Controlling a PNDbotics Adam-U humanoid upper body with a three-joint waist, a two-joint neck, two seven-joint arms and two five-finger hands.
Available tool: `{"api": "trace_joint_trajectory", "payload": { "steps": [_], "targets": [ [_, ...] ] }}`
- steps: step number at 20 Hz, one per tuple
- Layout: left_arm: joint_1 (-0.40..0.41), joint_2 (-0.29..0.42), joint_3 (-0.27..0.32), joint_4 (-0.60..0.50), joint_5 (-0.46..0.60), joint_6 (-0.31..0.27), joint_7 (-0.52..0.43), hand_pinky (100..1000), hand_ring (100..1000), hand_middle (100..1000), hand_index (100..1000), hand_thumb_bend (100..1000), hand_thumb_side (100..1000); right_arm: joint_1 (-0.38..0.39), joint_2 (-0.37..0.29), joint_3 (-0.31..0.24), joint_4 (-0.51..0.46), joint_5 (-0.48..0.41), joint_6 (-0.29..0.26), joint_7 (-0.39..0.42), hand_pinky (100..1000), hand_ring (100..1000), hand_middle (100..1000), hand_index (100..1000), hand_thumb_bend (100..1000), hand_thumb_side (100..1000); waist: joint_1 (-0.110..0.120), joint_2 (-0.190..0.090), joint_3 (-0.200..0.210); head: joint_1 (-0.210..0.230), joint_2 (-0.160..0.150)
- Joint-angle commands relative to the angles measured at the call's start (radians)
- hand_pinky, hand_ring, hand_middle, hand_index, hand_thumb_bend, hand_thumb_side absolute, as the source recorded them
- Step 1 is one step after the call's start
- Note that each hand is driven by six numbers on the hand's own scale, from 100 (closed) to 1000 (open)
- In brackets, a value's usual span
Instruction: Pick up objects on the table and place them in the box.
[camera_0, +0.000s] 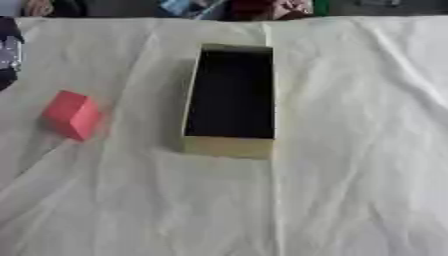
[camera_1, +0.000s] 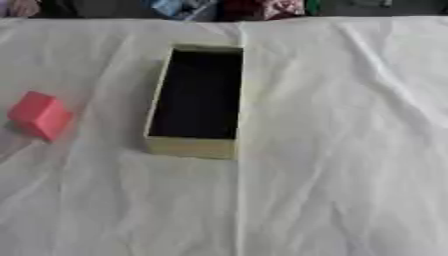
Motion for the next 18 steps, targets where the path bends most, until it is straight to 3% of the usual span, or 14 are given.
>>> {"api": "trace_joint_trajectory", "payload": {
  "steps": [1,6,10,18],
  "targets": [
    [-0.007,0.031,0.017,-0.015,-0.004,-0.002,-0.002,595,606,604,792,153,100,-0.006,-0.021,-0.014,-0.014,0.008,-0.002,0.003,858,828,815,826,100,440,-0.01,0.0,0.0,-0.001,0.012],
    [-0.017,0.054,0.014,-0.015,-0.013,-0.001,-0.011,605,615,615,800,194,100,-0.005,-0.023,-0.013,-0.014,0.01,-0.001,0.004,858,828,815,826,100,440,-0.007,0.002,-0.001,0.006,0.015],
    [-0.053,0.146,-0.005,-0.015,-0.078,-0.013,-0.076,644,653,668,816,271,100,-0.005,-0.027,-0.01,-0.014,0.01,0.0,0.007,858,828,815,827,100,441,-0.003,-0.002,0.002,0.025,0.028],
    [-0.152,0.344,-0.055,0.036,-0.234,-0.191,-0.356,770,767,787,862,469,100,-0.004,-0.035,-0.005,-0.014,0.006,0.001,0.014,858,828,816,827,100,440,0.003,-0.016,0.0,0.032,0.045]
  ]
}}
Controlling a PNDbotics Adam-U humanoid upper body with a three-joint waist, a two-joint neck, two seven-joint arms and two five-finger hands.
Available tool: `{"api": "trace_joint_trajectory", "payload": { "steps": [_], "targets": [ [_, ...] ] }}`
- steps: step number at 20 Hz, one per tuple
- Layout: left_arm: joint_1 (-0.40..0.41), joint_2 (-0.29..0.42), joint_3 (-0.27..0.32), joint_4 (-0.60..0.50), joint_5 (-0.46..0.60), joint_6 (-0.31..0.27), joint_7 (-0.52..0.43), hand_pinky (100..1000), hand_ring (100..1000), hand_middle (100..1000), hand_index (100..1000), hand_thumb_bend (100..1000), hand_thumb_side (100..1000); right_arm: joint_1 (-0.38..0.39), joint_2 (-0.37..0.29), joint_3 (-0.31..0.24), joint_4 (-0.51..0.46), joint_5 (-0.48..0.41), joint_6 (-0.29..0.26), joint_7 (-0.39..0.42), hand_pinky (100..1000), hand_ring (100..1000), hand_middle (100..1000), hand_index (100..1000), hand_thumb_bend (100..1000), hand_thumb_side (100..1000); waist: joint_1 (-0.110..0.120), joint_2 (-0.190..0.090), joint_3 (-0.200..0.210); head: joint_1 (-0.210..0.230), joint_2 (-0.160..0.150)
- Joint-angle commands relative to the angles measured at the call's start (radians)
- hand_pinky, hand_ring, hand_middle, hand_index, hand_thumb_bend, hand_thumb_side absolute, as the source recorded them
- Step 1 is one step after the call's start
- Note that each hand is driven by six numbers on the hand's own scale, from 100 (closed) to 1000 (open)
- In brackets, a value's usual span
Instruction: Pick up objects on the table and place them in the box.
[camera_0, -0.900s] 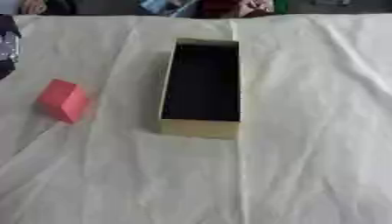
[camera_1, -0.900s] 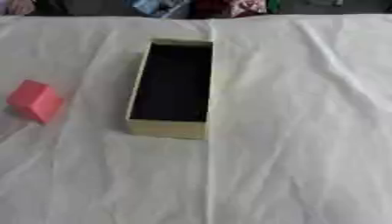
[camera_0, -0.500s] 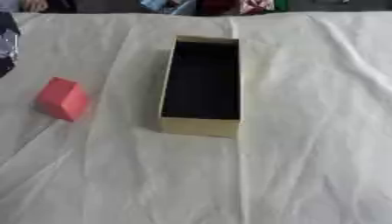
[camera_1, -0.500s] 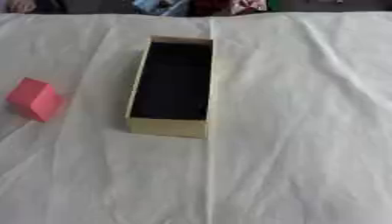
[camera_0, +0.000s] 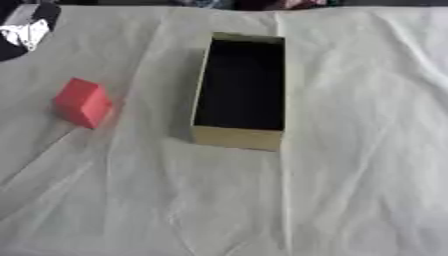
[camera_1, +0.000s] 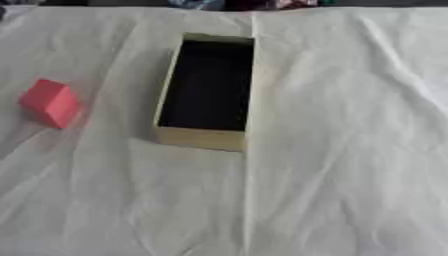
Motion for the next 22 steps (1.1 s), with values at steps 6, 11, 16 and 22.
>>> {"api": "trace_joint_trajectory", "payload": {
  "steps": [6,11,16,22],
  "targets": [
    [-0.119,0.151,-0.047,0.101,-0.13,-0.184,-0.25,846,828,837,881,626,100,-0.004,-0.04,-0.001,-0.014,0.002,0.0,0.01,858,828,816,827,100,440,0.005,-0.028,-0.005,-0.016,0.002],
    [-0.206,0.17,-0.087,0.206,-0.118,-0.277,-0.434,883,868,874,906,747,138,-0.007,-0.044,0.005,-0.014,0.001,0.0,0.017,858,828,816,827,100,440,0.01,-0.032,-0.008,-0.024,-0.006],
    [-0.273,0.162,-0.112,0.311,-0.062,-0.306,-0.653,891,880,887,937,831,109,-0.009,-0.046,0.009,-0.014,0.0,0.001,0.023,859,829,816,827,100,442,0.013,-0.032,-0.01,-0.033,-0.012],
    [-0.324,0.139,-0.137,0.386,-0.011,-0.324,-0.787,905,895,890,951,829,100,-0.012,-0.047,0.012,-0.014,-0.001,0.002,0.027,859,829,816,827,100,442,0.015,-0.03,-0.013,-0.036,-0.017]
  ]
}}
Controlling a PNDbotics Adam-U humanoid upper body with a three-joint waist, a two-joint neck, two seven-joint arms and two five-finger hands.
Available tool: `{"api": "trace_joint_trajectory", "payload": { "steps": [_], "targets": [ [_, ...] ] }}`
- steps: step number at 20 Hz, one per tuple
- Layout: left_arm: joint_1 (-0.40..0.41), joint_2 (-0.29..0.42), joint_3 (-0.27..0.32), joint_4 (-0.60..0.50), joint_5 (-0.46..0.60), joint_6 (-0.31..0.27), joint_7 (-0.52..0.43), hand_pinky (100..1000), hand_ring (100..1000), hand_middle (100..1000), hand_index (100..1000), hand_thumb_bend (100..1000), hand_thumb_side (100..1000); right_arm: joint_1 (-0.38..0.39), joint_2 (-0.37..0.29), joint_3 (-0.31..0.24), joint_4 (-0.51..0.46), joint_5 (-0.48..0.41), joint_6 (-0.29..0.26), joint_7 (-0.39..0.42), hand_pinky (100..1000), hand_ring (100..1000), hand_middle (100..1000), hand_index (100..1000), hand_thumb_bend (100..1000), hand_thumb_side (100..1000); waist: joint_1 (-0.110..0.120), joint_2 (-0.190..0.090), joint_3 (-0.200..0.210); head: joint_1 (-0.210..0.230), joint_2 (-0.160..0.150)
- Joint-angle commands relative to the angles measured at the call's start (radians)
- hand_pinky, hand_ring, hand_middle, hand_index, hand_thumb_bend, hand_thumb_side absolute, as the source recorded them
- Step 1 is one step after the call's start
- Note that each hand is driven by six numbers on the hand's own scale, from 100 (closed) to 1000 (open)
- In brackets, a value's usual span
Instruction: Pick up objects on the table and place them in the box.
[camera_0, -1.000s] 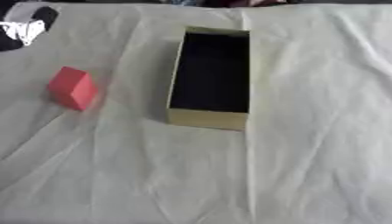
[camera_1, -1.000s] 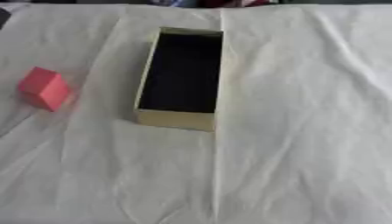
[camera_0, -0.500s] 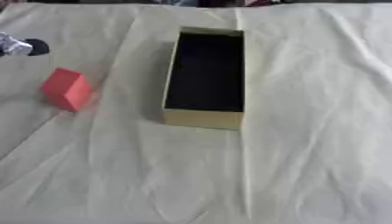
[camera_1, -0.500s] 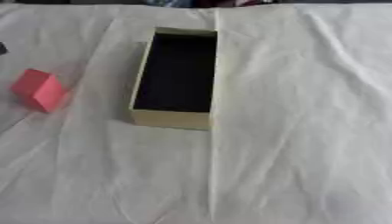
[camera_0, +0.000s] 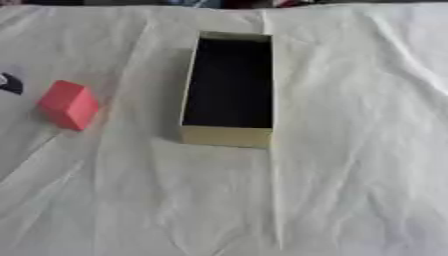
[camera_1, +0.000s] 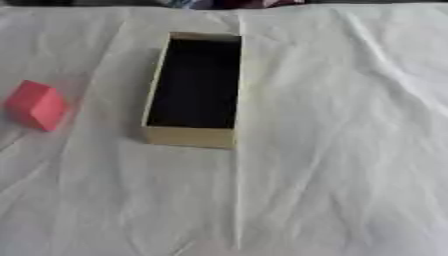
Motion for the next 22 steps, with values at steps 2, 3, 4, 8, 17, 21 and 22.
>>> {"api": "trace_joint_trajectory", "payload": {
  "steps": [2,3,4,8,17,21,22],
  "targets": [
    [-0.039,0.009,-0.017,0.043,0.028,-0.015,-0.071,913,901,889,951,836,107,-0.012,-0.038,-0.004,-0.014,-0.002,-0.001,0.006,860,829,816,827,100,443,0.015,-0.029,-0.001,-0.002,-0.011],
    [-0.045,0.007,-0.027,0.055,0.024,-0.016,-0.073,913,902,891,951,837,106,-0.013,-0.038,-0.004,-0.014,-0.002,-0.001,0.007,860,829,815,827,100,443,0.015,-0.029,-0.002,-0.001,-0.011],
    [-0.051,0.003,-0.038,0.07,0.018,-0.017,-0.075,912,902,891,953,836,103,-0.013,-0.038,-0.003,-0.014,-0.002,0.0,0.007,860,829,815,827,100,443,0.015,-0.029,-0.002,-0.001,-0.012],
    [-0.079,-0.018,-0.075,0.137,0.005,-0.023,-0.076,908,905,891,966,837,100,-0.015,-0.038,-0.002,-0.014,-0.004,0.0,0.009,860,828,815,827,100,442,0.014,-0.03,-0.003,-0.001,-0.014],
    [-0.121,-0.062,-0.154,0.264,-0.051,-0.028,-0.076,913,909,875,958,853,109,-0.018,-0.036,0.0,-0.014,-0.01,0.001,0.011,860,828,814,827,100,442,0.015,-0.032,-0.004,-0.003,-0.014],
    [-0.124,-0.08,-0.169,0.318,-0.094,-0.031,-0.076,908,906,877,961,816,100,-0.018,-0.034,0.0,-0.014,-0.012,0.001,0.01,860,827,813,827,100,443,0.014,-0.031,-0.005,-0.003,-0.016],
    [-0.124,-0.084,-0.171,0.33,-0.101,-0.032,-0.076,908,906,879,962,813,100,-0.018,-0.033,-0.001,-0.014,-0.012,0.001,0.009,860,827,813,827,100,442,0.014,-0.031,-0.005,-0.004,-0.016]
  ]
}}
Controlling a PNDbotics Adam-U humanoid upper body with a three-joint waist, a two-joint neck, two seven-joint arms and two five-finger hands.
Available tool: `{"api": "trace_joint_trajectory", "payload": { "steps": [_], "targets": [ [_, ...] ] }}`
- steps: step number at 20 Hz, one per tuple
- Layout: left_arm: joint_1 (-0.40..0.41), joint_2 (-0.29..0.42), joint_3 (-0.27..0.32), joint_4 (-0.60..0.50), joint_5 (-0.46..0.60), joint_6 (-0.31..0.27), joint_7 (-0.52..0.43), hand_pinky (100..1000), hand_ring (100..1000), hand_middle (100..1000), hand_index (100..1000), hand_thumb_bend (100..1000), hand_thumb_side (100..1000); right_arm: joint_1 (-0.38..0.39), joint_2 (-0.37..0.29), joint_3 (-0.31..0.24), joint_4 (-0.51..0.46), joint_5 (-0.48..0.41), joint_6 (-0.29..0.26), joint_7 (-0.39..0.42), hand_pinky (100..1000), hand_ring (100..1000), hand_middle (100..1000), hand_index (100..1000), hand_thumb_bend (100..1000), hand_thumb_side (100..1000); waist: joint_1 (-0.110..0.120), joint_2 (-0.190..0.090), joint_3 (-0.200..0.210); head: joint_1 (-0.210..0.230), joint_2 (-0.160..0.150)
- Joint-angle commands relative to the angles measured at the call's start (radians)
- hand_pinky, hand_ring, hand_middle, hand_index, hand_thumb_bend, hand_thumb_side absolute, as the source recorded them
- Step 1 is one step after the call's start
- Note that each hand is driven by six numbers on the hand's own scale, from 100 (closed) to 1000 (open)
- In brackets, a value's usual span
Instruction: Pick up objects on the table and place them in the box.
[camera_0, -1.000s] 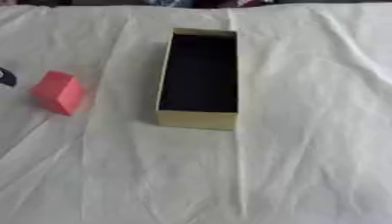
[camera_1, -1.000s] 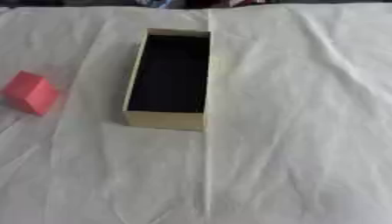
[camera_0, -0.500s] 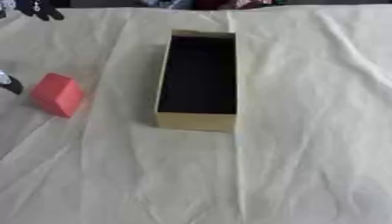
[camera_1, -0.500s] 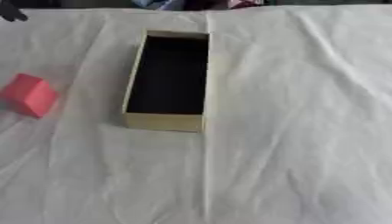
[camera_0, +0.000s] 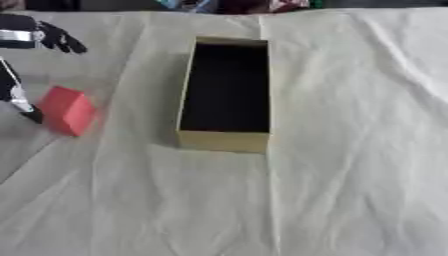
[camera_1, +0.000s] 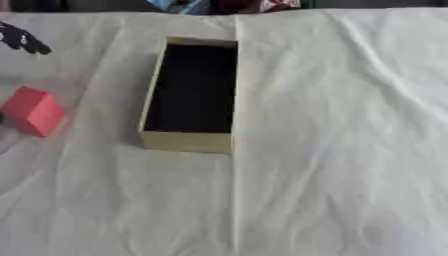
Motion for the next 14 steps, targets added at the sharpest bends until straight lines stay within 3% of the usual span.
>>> {"api": "trace_joint_trajectory", "payload": {
  "steps": [1,14],
  "targets": [
    [-0.022,0.01,-0.001,0.031,-0.026,-0.058,-0.051,907,906,880,962,813,100,-0.009,-0.032,-0.008,-0.014,-0.003,-0.001,0.0,860,827,813,827,100,442,0.014,-0.031,-0.002,-0.002,-0.006],
    [-0.014,-0.035,0.018,0.109,-0.047,-0.035,-0.051,906,906,877,940,806,100,-0.007,-0.022,-0.011,-0.014,-0.004,-0.001,-0.005,862,827,812,828,100,441,0.008,-0.022,-0.006,-0.002,-0.011]
  ]
}}
